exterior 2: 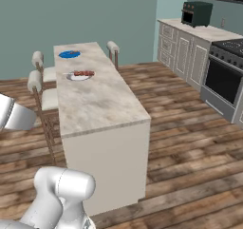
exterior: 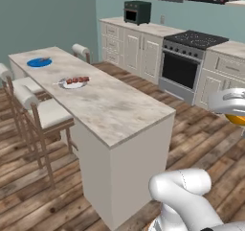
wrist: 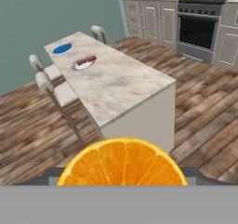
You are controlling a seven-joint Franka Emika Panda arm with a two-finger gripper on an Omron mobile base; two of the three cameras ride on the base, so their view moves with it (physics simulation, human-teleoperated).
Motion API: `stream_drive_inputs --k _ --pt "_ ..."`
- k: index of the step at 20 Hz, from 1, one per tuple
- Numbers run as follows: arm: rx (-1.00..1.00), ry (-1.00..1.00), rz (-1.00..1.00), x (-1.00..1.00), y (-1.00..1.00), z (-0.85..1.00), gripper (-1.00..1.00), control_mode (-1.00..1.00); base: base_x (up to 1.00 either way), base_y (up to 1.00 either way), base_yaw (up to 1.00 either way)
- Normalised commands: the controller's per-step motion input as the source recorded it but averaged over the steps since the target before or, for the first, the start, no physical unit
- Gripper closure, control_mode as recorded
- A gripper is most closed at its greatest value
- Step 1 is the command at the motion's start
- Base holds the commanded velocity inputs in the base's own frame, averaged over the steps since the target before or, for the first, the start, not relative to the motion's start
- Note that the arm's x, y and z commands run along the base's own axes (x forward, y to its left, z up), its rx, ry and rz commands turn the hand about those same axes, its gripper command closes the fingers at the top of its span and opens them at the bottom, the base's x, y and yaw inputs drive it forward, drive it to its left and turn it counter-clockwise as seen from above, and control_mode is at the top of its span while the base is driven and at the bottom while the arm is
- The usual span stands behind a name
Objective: Pick up the orange and tangerine from the fridge and place one fruit on each plate on the dining counter.
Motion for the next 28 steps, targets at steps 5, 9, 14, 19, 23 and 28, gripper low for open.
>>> stream_drive_inputs --k 5,9,14,19,23,28 --pt "0.00 0.00 0.00 0.00 0.00 0.00 1.00 1.00 0.14 1.00 -0.01" --pt "0.00 0.00 0.00 0.00 0.00 0.00 1.00 1.00 0.26 1.00 -0.07" --pt "0.00 0.00 0.00 0.00 0.00 0.00 1.00 1.00 0.32 1.00 -0.11" --pt "0.00 0.00 0.00 0.00 0.00 0.00 1.00 1.00 0.33 1.00 -0.32" --pt "0.00 0.00 0.00 0.00 0.00 0.00 1.00 1.00 0.30 1.00 -0.31" --pt "0.00 0.00 0.00 0.00 0.00 0.00 1.00 1.00 0.34 1.00 -0.31"
